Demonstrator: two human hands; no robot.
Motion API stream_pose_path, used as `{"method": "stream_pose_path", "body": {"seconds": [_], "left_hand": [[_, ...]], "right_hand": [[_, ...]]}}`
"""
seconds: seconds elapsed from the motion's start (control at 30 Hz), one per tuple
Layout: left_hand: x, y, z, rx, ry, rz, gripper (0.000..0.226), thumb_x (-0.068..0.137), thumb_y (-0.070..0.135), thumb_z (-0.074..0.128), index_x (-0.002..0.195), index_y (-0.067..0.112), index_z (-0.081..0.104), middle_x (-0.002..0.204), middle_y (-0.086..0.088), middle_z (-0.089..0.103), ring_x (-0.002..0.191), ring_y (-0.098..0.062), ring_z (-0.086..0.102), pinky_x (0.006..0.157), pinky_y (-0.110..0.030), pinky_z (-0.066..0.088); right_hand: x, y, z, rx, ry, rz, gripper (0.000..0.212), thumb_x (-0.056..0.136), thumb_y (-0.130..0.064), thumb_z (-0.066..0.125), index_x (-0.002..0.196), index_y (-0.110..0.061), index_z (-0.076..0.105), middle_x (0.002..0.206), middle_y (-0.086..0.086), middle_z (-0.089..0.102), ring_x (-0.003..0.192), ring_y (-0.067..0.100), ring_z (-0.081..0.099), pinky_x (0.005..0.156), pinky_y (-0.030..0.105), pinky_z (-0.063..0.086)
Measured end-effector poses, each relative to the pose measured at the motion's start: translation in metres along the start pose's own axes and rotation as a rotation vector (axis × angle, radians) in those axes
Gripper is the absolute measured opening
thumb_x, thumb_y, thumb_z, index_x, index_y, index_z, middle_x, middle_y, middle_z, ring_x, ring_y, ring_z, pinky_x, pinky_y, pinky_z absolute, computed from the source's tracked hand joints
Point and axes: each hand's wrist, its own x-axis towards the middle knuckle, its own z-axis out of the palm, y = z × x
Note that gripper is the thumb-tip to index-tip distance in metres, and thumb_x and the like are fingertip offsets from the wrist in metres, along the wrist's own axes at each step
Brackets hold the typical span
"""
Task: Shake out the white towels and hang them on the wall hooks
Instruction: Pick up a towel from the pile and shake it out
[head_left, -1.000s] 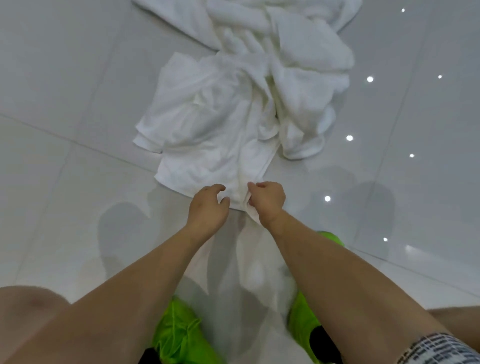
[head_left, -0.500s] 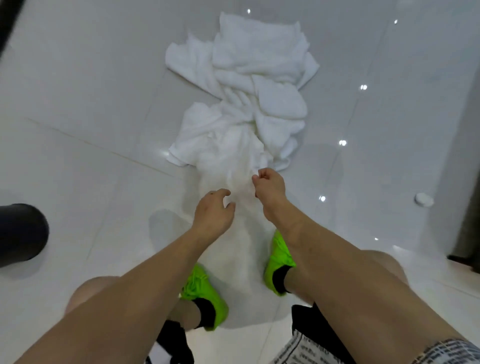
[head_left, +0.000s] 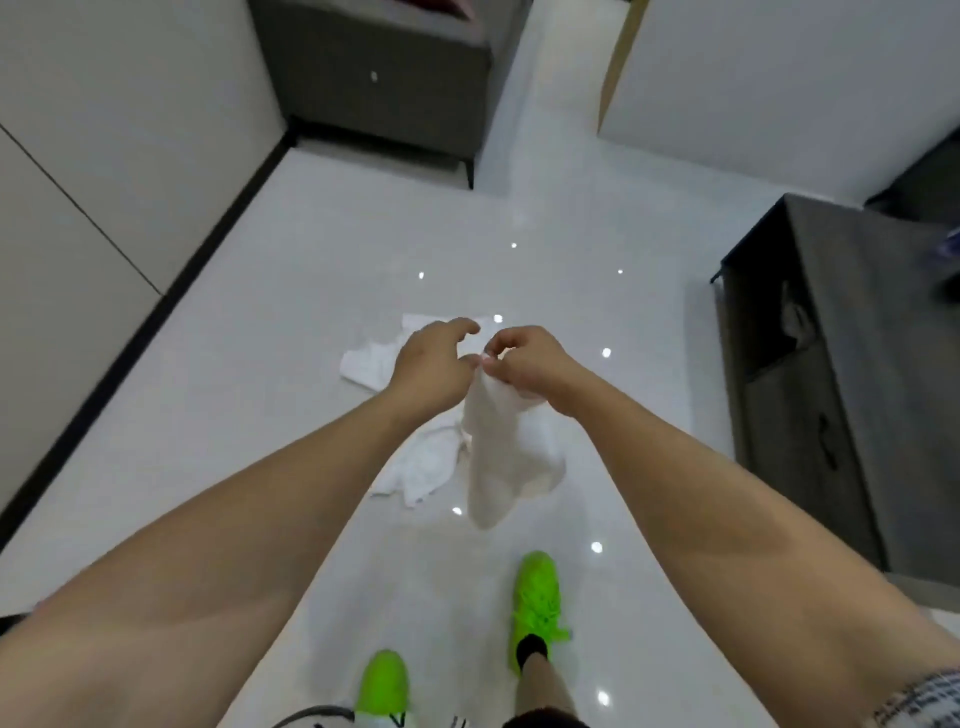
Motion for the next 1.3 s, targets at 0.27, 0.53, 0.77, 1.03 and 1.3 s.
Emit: {"method": "stream_pose_path", "body": {"seconds": [0.27, 0.53, 0.77, 1.03, 1.3], "left_hand": [[-0.022, 0.127, -0.052, 0.134, -0.130, 0.213, 0.026, 0.092, 0.027, 0.063, 0.117, 0.027, 0.068, 0.124, 0.006, 0.065, 0.116, -0.017, 0.058, 0.098, -0.030, 0.046], [-0.043, 0.285, -0.020, 0.243, -0.056, 0.369, 0.017, 0.086, 0.040, 0.068, 0.076, 0.028, 0.062, 0.088, 0.003, 0.066, 0.088, -0.018, 0.061, 0.078, -0.034, 0.053], [-0.069, 0.421, 0.071, 0.321, -0.110, 0.490, 0.040, 0.075, 0.052, 0.075, 0.102, 0.026, 0.060, 0.092, 0.009, 0.062, 0.089, -0.014, 0.059, 0.073, -0.031, 0.049], [-0.122, 0.583, 0.213, -0.094, -0.401, 0.775, 0.011, 0.079, 0.030, 0.074, 0.078, 0.038, 0.067, 0.073, 0.015, 0.066, 0.074, -0.003, 0.059, 0.062, -0.020, 0.047], [-0.142, 0.733, 0.345, -0.230, -0.287, 0.962, 0.009, 0.082, 0.030, 0.063, 0.074, 0.027, 0.060, 0.073, 0.008, 0.060, 0.070, -0.010, 0.055, 0.054, -0.028, 0.038]], "right_hand": [[-0.092, -0.047, -0.102, -0.360, 0.206, -0.175, 0.009, 0.093, -0.017, 0.057, 0.085, -0.016, 0.060, 0.089, 0.001, 0.060, 0.083, 0.020, 0.055, 0.069, 0.026, 0.039], [-0.169, -0.007, -0.234, -0.239, 0.525, -0.294, 0.013, 0.095, -0.013, 0.052, 0.084, -0.019, 0.056, 0.084, -0.001, 0.057, 0.077, 0.017, 0.051, 0.063, 0.026, 0.041], [-0.254, 0.075, -0.361, -0.159, 0.671, -0.310, 0.019, 0.097, -0.020, 0.053, 0.081, -0.028, 0.052, 0.074, -0.004, 0.055, 0.064, 0.013, 0.049, 0.055, 0.025, 0.035], [-0.367, 0.183, -0.485, -0.169, 0.884, -0.189, 0.021, 0.087, -0.032, 0.069, 0.070, -0.023, 0.060, 0.070, -0.006, 0.062, 0.063, 0.003, 0.055, 0.055, 0.021, 0.040], [-0.481, 0.310, -0.601, -0.161, 1.095, 0.095, 0.026, 0.085, -0.019, 0.066, 0.062, -0.010, 0.058, 0.060, 0.002, 0.049, 0.060, 0.015, 0.045, 0.055, 0.028, 0.031]]}}
